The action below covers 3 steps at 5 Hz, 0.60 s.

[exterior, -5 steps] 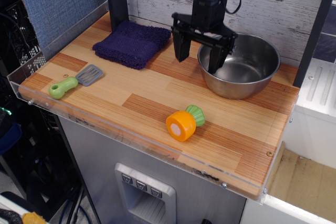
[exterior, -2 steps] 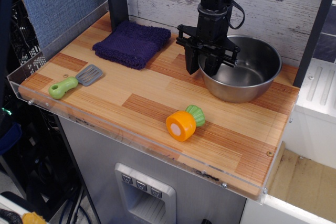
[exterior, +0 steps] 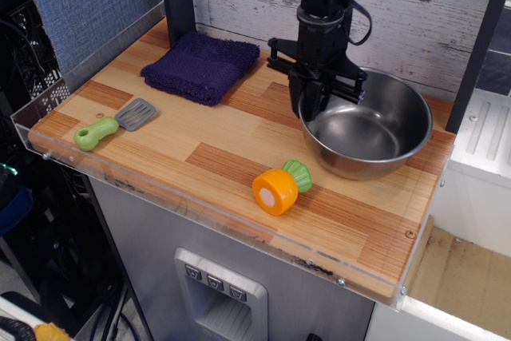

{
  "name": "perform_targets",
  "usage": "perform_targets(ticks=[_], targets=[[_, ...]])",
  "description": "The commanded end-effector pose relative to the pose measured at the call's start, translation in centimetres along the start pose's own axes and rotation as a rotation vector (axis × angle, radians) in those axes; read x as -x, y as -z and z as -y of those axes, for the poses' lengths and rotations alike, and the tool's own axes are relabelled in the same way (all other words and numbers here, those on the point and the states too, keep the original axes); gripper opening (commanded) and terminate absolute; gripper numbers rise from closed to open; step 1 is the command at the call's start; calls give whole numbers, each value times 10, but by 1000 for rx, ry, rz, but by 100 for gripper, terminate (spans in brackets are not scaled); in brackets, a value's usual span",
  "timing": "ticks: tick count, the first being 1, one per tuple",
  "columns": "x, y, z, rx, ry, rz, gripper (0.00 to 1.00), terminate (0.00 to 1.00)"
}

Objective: Put the silver pot on the purple rag.

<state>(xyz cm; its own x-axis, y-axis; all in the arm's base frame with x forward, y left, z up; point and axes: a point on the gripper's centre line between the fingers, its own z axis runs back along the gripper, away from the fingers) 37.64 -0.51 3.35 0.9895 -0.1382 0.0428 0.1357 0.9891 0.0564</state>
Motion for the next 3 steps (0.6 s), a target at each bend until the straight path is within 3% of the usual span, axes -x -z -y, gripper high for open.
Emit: perform_targets(ticks=[1, 3], targets=[[-2, -65, 7, 34, -44, 199, 0, 0], [16, -85, -55, 73, -204, 209, 0, 0]])
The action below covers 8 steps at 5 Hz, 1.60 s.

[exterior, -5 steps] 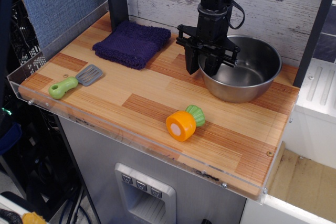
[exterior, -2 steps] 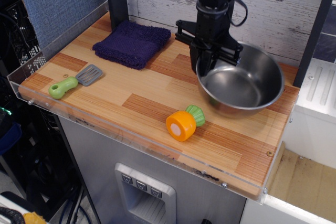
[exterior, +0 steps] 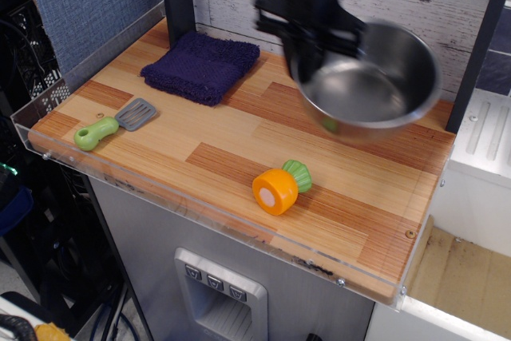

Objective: Put the silver pot on the purple rag.

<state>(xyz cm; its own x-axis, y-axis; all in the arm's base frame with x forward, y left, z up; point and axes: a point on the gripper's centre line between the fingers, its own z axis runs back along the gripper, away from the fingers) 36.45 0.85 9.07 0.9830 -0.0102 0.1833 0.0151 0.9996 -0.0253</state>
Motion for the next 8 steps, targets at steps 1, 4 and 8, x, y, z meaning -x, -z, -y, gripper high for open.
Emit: perform_targets(ticks=[1, 4, 8], targets=[[0, -34, -76, -36, -107, 48, 0, 0], [-6, -40, -162, -134, -159, -4, 0, 0], [-4, 5, -199, -113, -240, -93, 0, 0]])
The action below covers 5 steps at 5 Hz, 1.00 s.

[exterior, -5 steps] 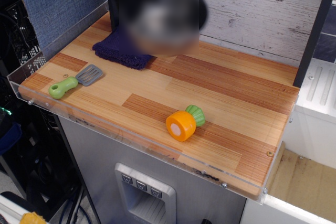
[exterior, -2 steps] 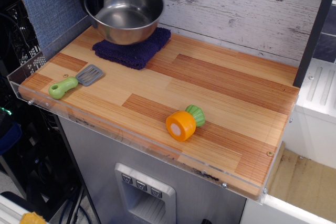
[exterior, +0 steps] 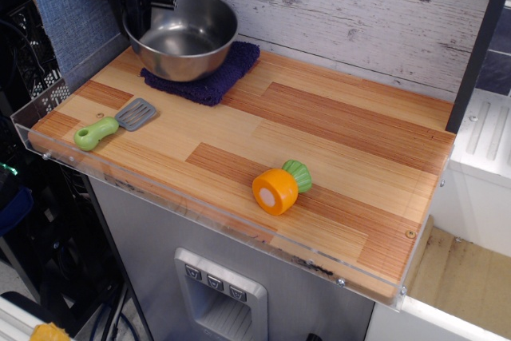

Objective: Put the silver pot on the purple rag.

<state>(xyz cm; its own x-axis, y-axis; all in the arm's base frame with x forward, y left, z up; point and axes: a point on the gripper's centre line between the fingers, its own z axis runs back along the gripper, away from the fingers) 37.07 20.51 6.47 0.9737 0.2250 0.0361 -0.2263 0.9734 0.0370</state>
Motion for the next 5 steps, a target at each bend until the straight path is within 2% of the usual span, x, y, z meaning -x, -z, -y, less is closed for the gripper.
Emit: perform_targets(ticks=[1, 2, 3, 4, 5], targets=[[-3, -13, 0, -15, -13, 72, 0, 0], [-2, -14, 2, -5, -20, 93, 0, 0], [-1, -22, 2, 2, -15, 122, 100, 0], [1, -31, 8, 28, 4, 172, 100, 0], [1, -59, 23, -25, 53, 188, 100, 0]])
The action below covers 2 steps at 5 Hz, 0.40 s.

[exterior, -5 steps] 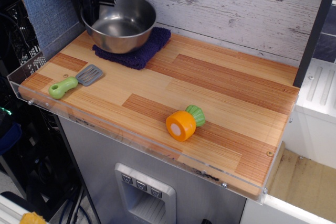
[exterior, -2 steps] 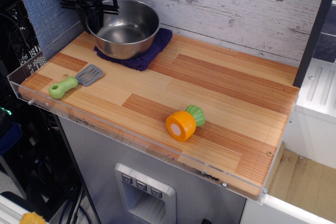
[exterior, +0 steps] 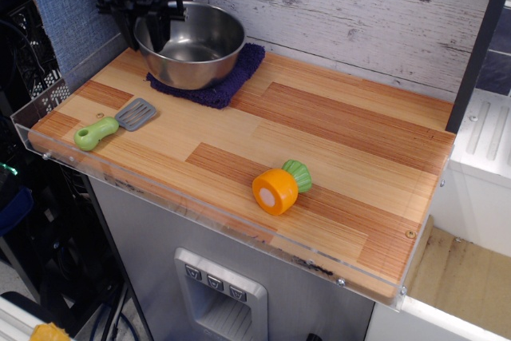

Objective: Put the silver pot on the purple rag.

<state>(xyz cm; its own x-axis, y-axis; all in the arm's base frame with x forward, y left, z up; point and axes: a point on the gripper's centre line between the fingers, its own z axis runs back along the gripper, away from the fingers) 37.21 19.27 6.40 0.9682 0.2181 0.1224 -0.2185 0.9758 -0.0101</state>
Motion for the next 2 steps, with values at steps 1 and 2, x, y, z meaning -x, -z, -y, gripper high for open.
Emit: perform_targets(ticks=[1, 2], targets=[[-6, -98, 29, -109, 99, 144, 100, 0], [-4, -121, 57, -109, 152, 163, 100, 0]])
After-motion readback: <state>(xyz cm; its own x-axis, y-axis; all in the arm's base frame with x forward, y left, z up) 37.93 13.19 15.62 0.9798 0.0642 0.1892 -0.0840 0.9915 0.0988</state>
